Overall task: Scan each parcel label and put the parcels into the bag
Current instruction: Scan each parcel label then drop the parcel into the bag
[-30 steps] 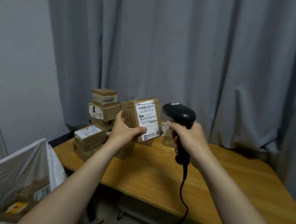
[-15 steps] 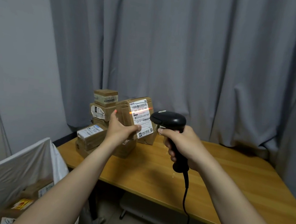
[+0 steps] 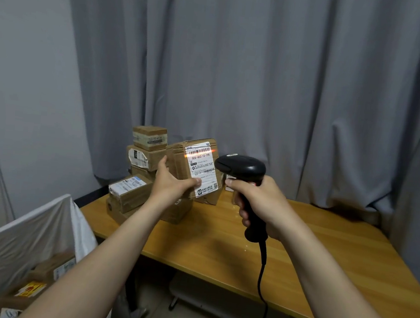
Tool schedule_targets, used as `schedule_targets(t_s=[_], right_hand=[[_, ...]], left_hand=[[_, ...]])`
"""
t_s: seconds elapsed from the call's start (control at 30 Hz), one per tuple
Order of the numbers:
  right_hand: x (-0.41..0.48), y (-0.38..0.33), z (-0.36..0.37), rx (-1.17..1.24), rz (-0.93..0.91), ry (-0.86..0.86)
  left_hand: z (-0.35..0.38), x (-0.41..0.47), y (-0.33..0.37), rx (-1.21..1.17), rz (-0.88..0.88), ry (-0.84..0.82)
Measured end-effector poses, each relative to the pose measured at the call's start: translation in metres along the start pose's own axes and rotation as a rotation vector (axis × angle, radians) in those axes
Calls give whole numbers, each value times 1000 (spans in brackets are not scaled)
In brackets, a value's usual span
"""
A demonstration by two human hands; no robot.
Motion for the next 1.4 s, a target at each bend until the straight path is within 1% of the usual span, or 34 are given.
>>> schedule_targets(t_s=[1.13,1.27,1.4], right_hand=[[4,5,9,17,7,-28],[8,9,8,32,17,4],[15,27,2,44,64,110]], left_hand=[[2,-9,-8,-17,-46,-13],[-2,-8,-9,-5,-48,-7],[-11,-13,-9,-25,-58,-3]])
Point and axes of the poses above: each hand's wrist, its own x-axis towards the middle knuckle, its own z-axis out of the palm, y = z × x, the point moved 10 cm from there along x, towards the middle knuckle, and after that the axes turned 7 degrees about -x, right-handed, at the moved point
